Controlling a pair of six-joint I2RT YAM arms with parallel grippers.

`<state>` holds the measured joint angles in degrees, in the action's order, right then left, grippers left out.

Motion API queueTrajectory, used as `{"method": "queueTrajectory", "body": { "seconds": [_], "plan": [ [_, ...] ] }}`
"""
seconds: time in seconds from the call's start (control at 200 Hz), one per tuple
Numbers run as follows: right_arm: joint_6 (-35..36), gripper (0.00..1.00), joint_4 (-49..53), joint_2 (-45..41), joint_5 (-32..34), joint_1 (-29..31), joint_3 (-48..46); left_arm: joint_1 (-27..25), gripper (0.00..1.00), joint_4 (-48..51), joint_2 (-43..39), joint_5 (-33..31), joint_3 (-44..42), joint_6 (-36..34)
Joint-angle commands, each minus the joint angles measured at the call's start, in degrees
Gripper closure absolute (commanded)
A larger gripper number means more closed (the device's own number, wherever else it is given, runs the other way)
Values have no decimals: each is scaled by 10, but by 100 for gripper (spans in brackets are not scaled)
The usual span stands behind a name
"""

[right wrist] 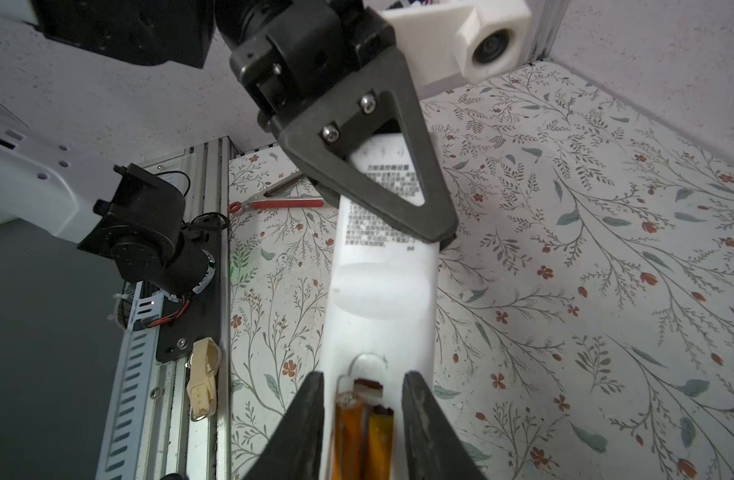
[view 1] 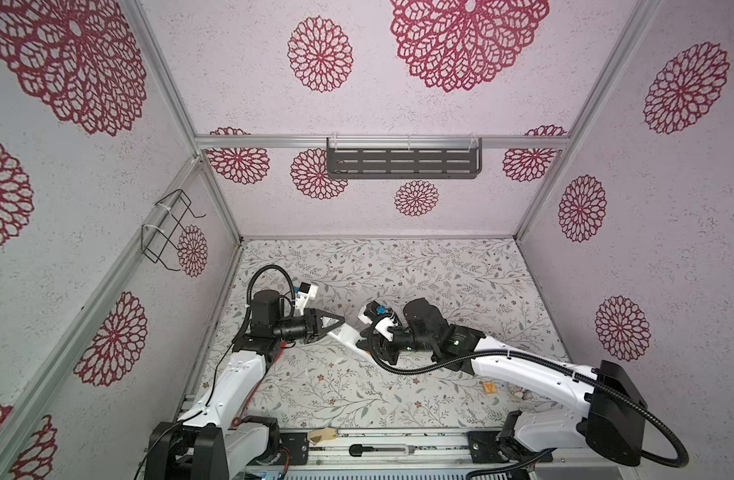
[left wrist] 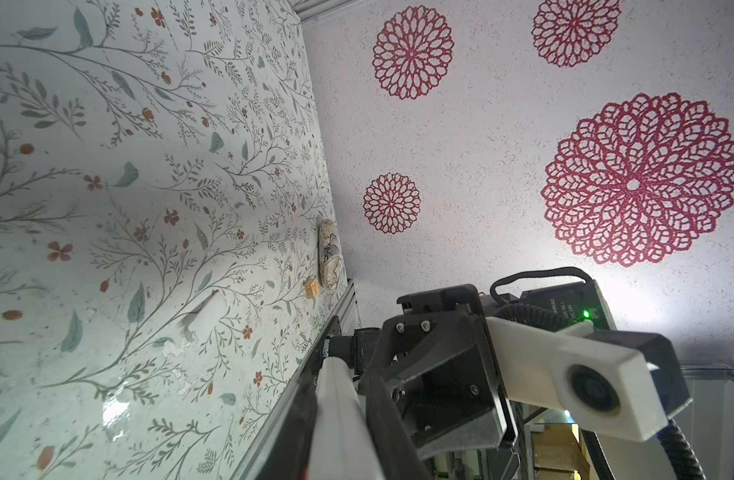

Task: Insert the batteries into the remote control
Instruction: 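Press the second orange battery down into the compartment with the right gripper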

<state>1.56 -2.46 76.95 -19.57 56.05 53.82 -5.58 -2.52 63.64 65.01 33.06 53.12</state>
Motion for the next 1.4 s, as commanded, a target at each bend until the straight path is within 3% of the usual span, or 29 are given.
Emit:
{"method": "queueTrajectory", "body": {
  "seconds": [0.0, 0.21, 0.485, 0.786, 1.076, 1.396],
  "plan": [
    [10, 66, -4, 3, -7, 1, 23, 5, 100, -8, -12, 10, 10, -4],
    [12, 76, 2, 12, -7, 3, 26, 6, 100, -7, -14, 9, 10, -5],
    [12, 74, 10, 18, -1, 10, 27, 6, 100, -6, -14, 8, 10, -6],
    [14, 80, 23, 23, 10, 17, 23, 8, 100, -5, -16, 7, 10, -7],
    [14, 75, 29, 29, 26, 22, 21, 12, 100, -5, -14, 8, 10, -7],
    [21, 87, 28, 28, 39, 24, 10, 14, 100, -5, -15, 9, 11, -8]
  ]
}}
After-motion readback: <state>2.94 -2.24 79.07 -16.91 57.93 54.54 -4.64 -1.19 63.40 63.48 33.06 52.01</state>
